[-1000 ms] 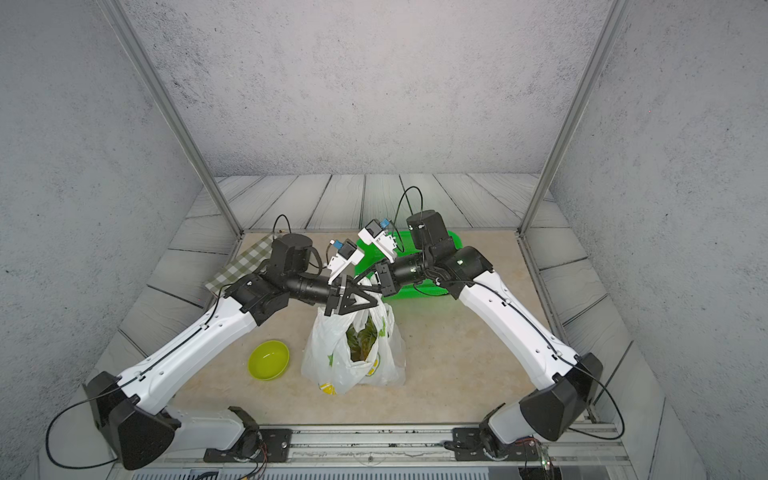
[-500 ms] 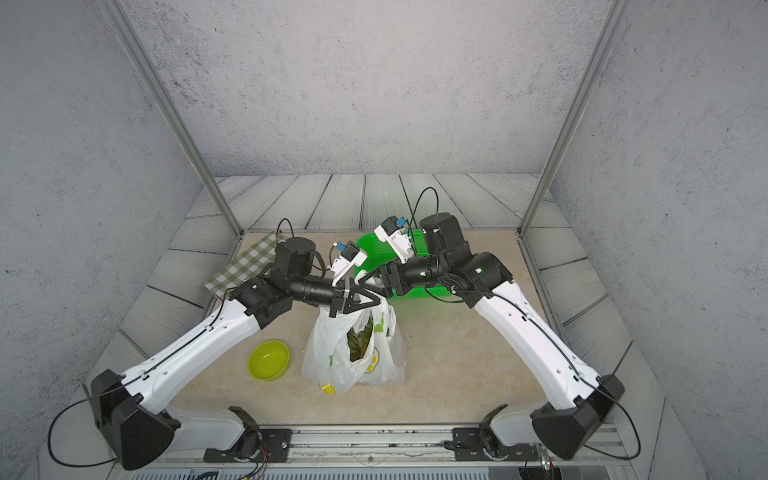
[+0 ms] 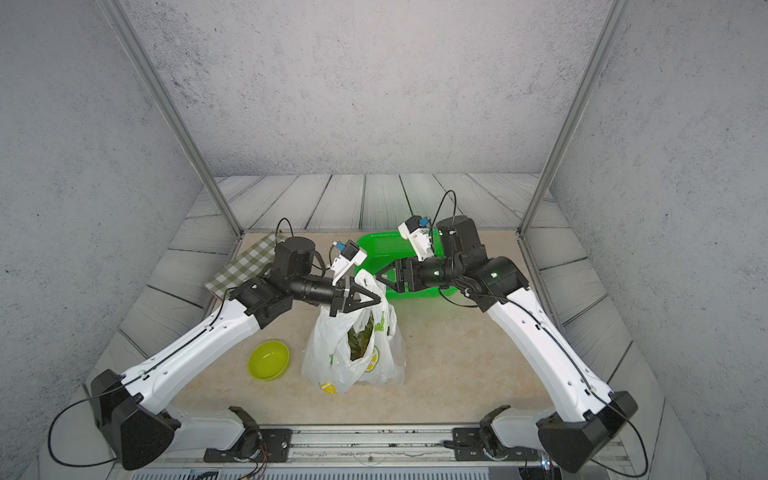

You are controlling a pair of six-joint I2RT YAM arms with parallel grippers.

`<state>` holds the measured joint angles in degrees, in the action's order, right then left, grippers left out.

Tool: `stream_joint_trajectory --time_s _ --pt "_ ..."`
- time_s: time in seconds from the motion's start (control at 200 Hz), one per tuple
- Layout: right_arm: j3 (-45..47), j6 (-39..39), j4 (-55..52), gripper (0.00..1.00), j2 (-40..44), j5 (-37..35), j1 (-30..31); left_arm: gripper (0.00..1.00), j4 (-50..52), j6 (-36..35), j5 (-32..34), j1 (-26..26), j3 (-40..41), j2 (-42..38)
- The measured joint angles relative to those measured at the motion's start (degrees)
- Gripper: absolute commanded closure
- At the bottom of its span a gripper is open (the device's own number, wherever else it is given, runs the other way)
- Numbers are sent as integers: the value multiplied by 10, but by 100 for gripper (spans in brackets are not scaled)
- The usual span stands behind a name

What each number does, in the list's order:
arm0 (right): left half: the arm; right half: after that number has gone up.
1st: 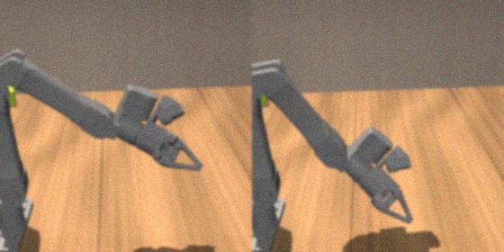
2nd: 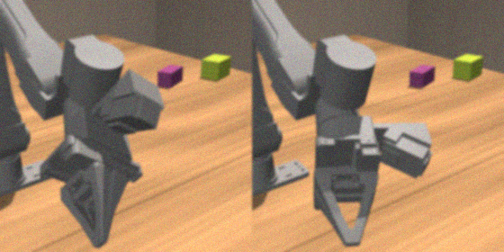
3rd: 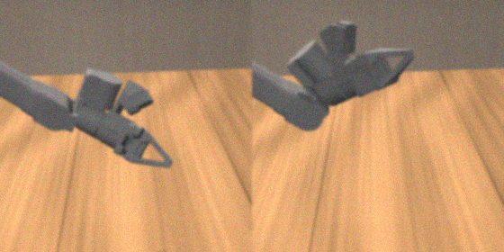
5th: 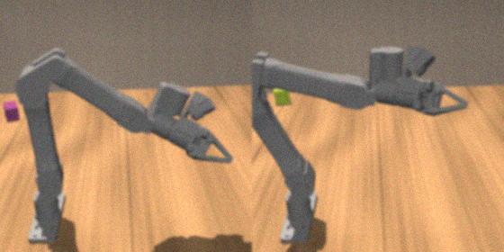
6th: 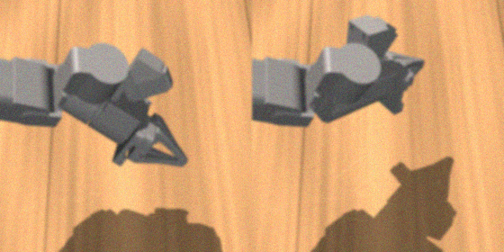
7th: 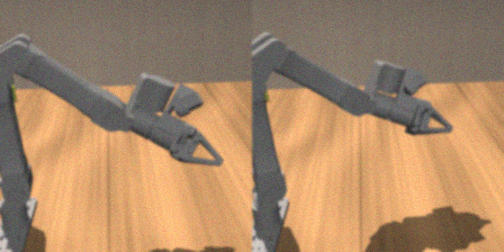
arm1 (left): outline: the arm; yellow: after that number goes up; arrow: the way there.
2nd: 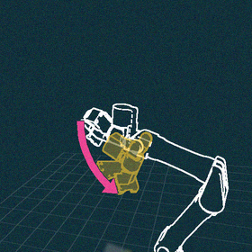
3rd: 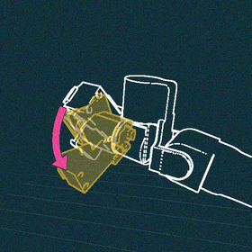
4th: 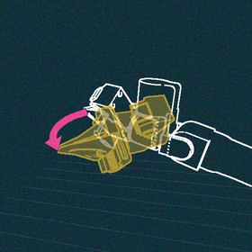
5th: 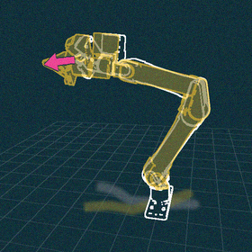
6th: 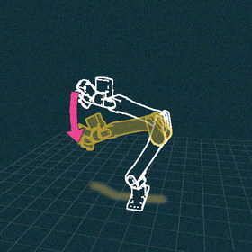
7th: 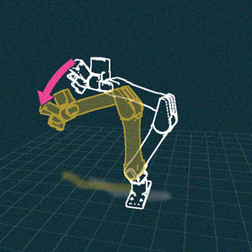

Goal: Place the pineapple into a plastic bag & tie a knot
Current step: Cross the plastic bag at the center of the board.

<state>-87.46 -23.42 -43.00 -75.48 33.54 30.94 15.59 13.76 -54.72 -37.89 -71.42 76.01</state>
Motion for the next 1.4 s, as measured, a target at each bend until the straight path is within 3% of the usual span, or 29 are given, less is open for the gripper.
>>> stream_joint_trajectory --time_s 0.18,0.43,0.681,0.991,1.396 --pt "27 -28 35 36 -13 40 0 100 0 0 -1 0 0 0" --pt "33 -56 94 75 -13 103 0 100 1 -6 -1 0 0 0" --pt "36 -64 103 100 -12 116 0 100 5 -9 1 0 0 0" --pt "35 -50 76 100 5 78 1 89 -1 -7 7 0 18 0" --pt "14 -39 50 100 8 46 1 87 -26 3 16 0 61 0"
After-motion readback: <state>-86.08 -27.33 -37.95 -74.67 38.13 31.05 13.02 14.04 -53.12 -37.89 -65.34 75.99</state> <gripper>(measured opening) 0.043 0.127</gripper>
